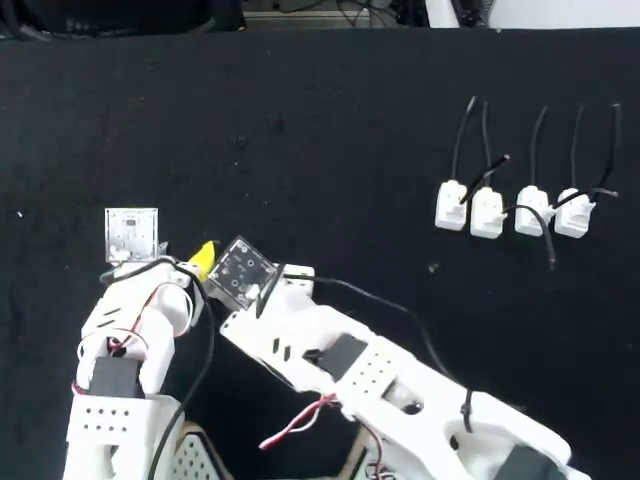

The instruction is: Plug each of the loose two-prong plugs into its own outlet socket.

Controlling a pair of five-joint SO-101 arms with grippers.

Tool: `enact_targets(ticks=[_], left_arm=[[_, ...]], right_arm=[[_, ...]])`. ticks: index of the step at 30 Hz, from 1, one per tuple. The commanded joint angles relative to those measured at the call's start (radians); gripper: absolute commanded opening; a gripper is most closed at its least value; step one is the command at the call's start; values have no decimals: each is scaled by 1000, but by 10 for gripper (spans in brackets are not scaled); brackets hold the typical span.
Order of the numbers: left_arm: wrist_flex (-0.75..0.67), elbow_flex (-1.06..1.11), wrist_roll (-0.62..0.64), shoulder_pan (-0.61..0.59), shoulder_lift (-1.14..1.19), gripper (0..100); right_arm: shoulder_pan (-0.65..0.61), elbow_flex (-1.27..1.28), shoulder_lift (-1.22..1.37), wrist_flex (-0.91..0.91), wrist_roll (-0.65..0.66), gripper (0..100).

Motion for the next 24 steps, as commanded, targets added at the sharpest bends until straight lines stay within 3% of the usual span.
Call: enact_targets(ticks=[1,24], left_arm=[[6,4,-34,13,-2,216],[6,4,-34,5,-2,216]], right_arm=[[-12,21,-142,-15,-3,11],[29,90,-438,101,-11,11]])
